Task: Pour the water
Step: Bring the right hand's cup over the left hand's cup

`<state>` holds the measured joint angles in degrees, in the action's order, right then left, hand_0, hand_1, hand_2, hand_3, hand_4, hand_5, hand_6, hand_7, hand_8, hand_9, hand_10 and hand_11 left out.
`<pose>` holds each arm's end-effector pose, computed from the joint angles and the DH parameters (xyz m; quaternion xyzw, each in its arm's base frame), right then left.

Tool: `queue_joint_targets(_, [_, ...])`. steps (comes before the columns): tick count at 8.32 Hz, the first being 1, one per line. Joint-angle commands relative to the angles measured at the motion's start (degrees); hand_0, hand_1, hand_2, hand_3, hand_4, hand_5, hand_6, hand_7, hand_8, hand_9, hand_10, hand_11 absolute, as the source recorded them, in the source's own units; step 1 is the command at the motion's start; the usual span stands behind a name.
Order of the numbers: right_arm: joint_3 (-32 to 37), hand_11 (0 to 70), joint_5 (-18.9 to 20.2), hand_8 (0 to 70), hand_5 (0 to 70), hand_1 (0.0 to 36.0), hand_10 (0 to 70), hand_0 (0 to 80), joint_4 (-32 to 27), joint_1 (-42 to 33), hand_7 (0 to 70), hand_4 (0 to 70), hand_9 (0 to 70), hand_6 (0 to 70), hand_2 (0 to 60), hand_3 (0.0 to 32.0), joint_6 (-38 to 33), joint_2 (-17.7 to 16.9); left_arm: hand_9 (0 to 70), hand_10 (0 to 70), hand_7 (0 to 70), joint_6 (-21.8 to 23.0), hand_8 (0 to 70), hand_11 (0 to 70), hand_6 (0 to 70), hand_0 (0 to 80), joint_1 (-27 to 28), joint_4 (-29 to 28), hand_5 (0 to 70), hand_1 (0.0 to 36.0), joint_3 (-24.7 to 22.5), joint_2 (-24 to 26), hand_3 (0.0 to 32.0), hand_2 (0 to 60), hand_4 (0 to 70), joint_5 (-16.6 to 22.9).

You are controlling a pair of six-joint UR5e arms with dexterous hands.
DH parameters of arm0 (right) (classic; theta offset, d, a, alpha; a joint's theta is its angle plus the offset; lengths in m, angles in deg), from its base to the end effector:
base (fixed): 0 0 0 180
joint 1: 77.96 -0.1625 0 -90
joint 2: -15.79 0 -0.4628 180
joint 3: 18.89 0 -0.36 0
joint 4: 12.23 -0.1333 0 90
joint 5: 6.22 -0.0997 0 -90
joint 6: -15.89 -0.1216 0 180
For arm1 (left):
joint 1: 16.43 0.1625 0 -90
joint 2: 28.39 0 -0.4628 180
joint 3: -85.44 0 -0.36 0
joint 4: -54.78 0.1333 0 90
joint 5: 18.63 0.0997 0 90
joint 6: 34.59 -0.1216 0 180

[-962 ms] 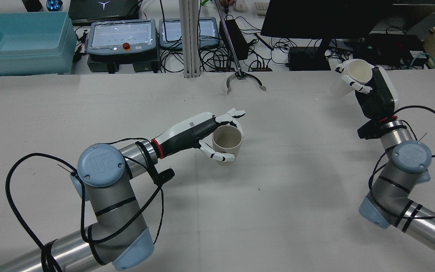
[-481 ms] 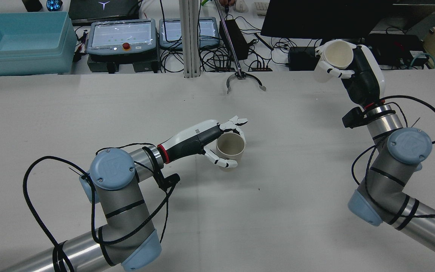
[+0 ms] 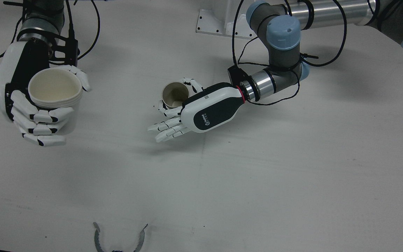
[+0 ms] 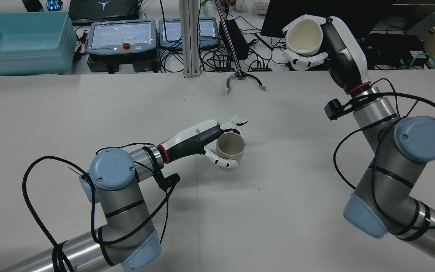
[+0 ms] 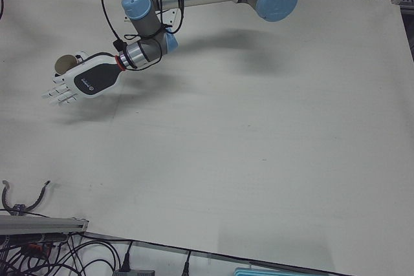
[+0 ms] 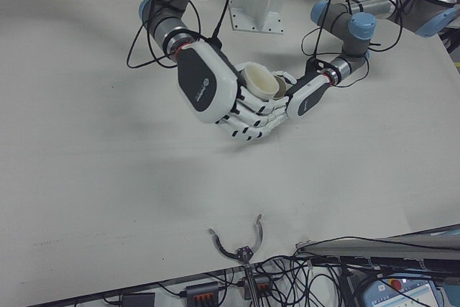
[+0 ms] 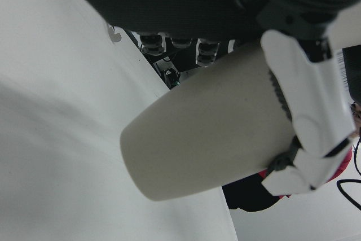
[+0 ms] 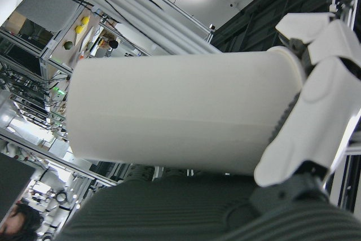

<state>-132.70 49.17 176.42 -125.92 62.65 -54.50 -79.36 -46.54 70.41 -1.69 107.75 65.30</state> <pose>-0.2222 -0.5486 0.3749 0.1724 -0.8400 0.5002 0.1207 0.5748 -0.5023 0.2686 -0.0852 0.8505 -0.3518 0.3815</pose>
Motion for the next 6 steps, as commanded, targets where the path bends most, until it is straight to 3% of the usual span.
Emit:
queue_joint_targets(1, [-10.2, 38.3, 5.0, 24.6, 70.0, 36.0, 24.8, 49.4, 8.7, 1.5, 59.4, 30.6, 34.7, 42.5, 60.0, 0.0, 15.1, 0.2, 0.4, 2.6, 9.3, 0.5, 0.0, 5.7, 3.9, 34.9, -0.5, 0.0, 45.6, 36.0, -0.5, 0.1, 0.0, 60.0, 25.0, 0.0])
queue_joint_targets(3, [-10.0, 40.1, 9.0, 23.3, 70.0, 36.0, 26.0, 49.5, 12.2, 3.8, 60.8, 33.3, 32.9, 43.4, 60.0, 0.0, 21.1, 0.1, 0.4, 2.6, 9.3, 0.6, 0.0, 5.7, 3.9, 35.4, -0.7, 0.0, 45.7, 36.0, -0.6, 0.8, 0.0, 60.0, 25.0, 0.0])
queue_joint_targets(4, [-9.8, 44.3, 9.0, 26.0, 70.0, 36.0, 29.2, 49.5, 12.9, 7.0, 58.6, 30.8, 35.6, 44.9, 60.0, 0.0, 23.9, 0.2, 0.4, 2.6, 9.3, 0.6, 0.0, 5.7, 3.9, 35.7, -0.7, 0.0, 45.7, 36.0, -0.6, 1.0, 0.0, 60.0, 25.0, -0.1])
queue_joint_targets(6, [-10.0, 41.9, 9.0, 23.5, 70.0, 36.0, 27.2, 50.8, 13.1, 10.1, 63.1, 34.0, 32.7, 45.2, 60.0, 0.0, 27.0, 0.3, 0.4, 2.8, 9.2, 0.6, 0.0, 6.0, 3.9, 34.9, -1.2, 0.0, 45.6, 36.0, -0.5, 1.1, 0.0, 60.0, 25.1, 0.0])
